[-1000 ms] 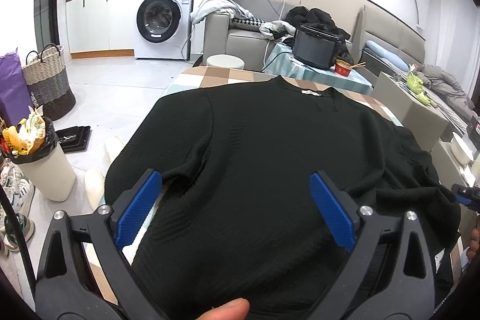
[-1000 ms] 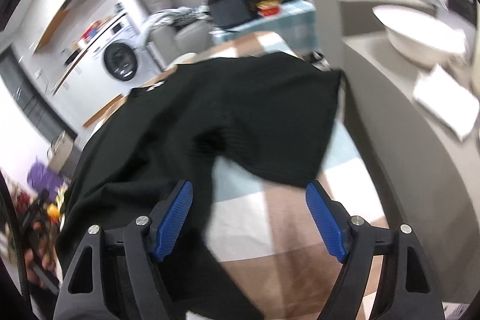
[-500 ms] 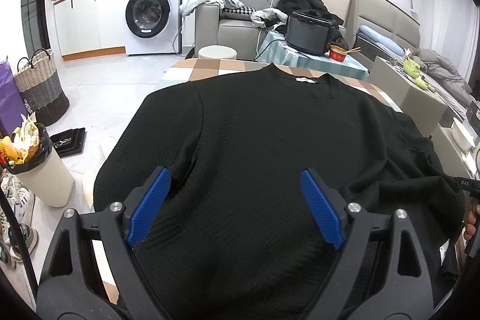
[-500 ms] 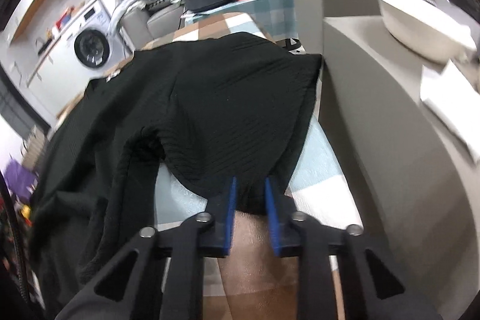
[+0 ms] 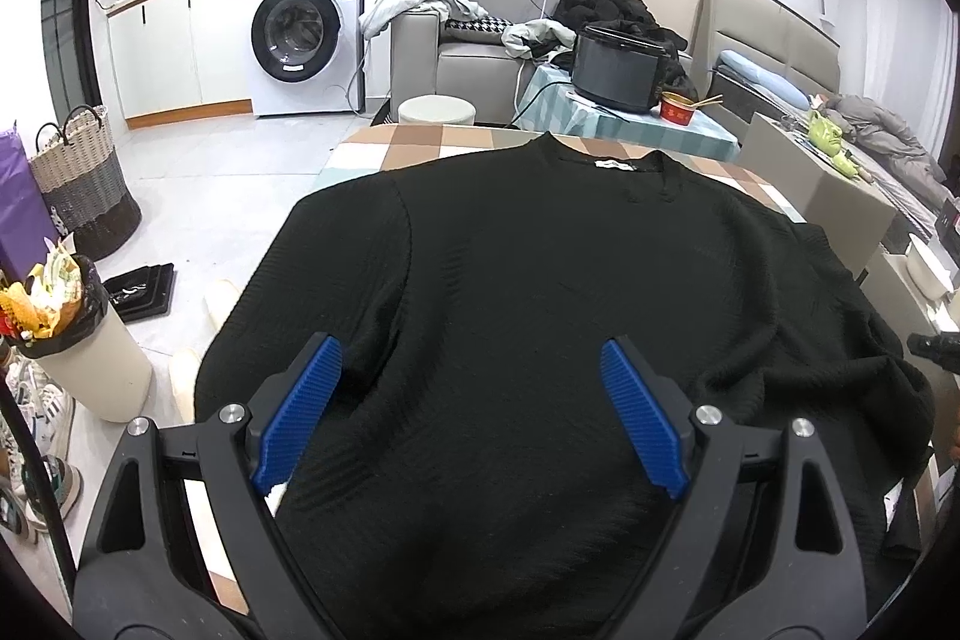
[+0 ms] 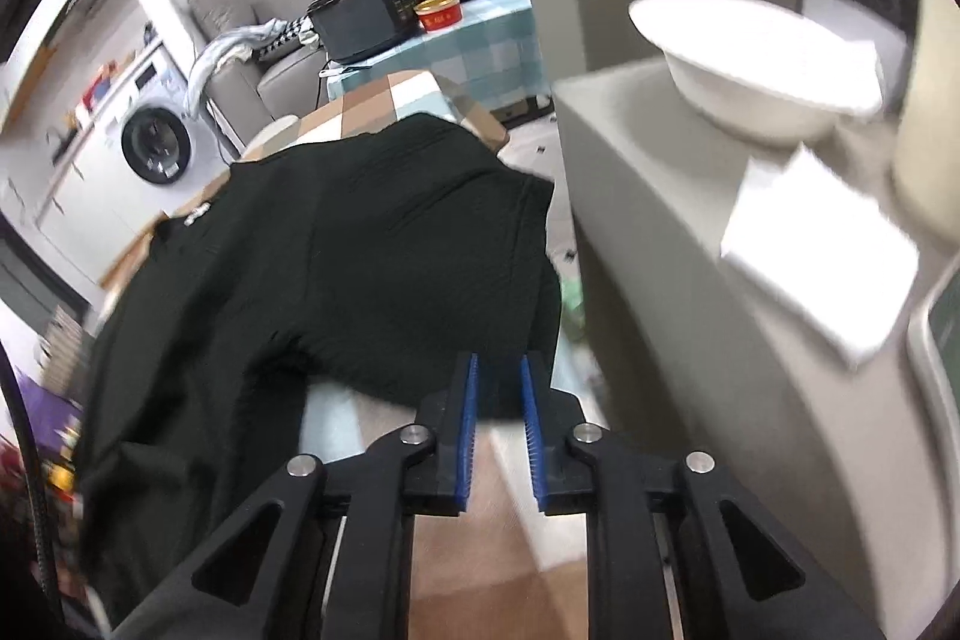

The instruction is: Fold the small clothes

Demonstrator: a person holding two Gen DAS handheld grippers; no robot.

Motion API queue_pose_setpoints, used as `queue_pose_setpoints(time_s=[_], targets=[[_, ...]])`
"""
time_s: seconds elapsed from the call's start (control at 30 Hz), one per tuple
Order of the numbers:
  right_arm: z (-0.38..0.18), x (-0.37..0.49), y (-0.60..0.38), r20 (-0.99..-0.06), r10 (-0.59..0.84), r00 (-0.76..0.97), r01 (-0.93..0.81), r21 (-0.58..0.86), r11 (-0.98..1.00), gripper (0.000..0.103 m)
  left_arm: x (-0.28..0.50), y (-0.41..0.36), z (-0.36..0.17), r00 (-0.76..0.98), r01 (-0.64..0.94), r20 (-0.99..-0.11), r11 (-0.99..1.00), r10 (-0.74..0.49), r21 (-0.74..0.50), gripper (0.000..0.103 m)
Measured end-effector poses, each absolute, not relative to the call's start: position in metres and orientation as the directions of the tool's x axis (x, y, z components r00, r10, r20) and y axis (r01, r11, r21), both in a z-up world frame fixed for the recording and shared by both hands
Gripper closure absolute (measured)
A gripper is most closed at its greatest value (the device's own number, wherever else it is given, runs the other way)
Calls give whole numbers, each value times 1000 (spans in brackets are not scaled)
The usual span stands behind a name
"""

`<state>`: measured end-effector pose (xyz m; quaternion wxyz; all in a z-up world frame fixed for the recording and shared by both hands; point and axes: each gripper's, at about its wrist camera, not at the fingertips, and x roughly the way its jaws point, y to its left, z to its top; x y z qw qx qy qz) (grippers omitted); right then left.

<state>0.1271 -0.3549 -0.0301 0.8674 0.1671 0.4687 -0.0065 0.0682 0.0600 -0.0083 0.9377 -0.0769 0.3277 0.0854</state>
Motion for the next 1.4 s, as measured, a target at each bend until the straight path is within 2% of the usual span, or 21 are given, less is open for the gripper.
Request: queue_pose_setpoints(time_s=[0.17, 0.23, 0.43, 0.57, 0.73, 0.77, 0.87, 0.97, 1.03, 1.1, 1.13, 1.2, 1.4], targets=[[-42, 115, -356, -797, 281, 535, 186, 435, 881, 82, 69, 67, -9, 770, -217, -629, 971, 108, -99, 16], [-46, 117, -356, -803, 258, 537, 213, 425, 880, 77, 70, 68, -11, 768, -218, -632, 971, 107, -100, 16], [-56, 129, -368, -790, 255, 557, 300, 478, 826, 77, 70, 69, -12, 765, -222, -634, 970, 109, -101, 16], [-54, 141, -368, -786, 210, 581, 331, 464, 822, 77, 70, 73, -15, 760, -232, -640, 966, 111, -109, 16], [-56, 146, -368, -751, 295, 591, 333, 560, 758, 76, 67, 74, -16, 764, -235, -635, 965, 110, -115, 16], [-56, 146, -368, -736, 318, 598, 323, 583, 745, 74, 67, 75, -16, 764, -236, -636, 965, 111, -116, 16], [-56, 144, -367, -703, 359, 615, 301, 629, 717, 59, 71, 75, -18, 759, -237, -641, 965, 111, -113, 16], [-57, 147, -364, -691, 369, 622, 294, 642, 708, 58, 73, 76, -20, 755, -235, -647, 965, 105, -118, 16], [-56, 149, -362, -710, 333, 620, 310, 612, 728, 61, 74, 76, -21, 756, -231, -647, 966, 104, -115, 16], [-54, 151, -360, -713, 310, 629, 316, 599, 735, 73, 75, 75, -20, 758, -229, -644, 967, 107, -109, 16], [-52, 151, -359, -710, 302, 636, 314, 596, 739, 83, 74, 74, -20, 760, -228, -641, 967, 107, -109, 16], [-47, 153, -357, -704, 283, 651, 301, 582, 756, 92, 72, 73, -19, 762, -227, -639, 968, 106, -110, 16], [-34, 147, -353, -754, 233, 614, 299, 495, 815, 95, 68, 76, -21, 758, -237, -642, 966, 114, -108, 16]])
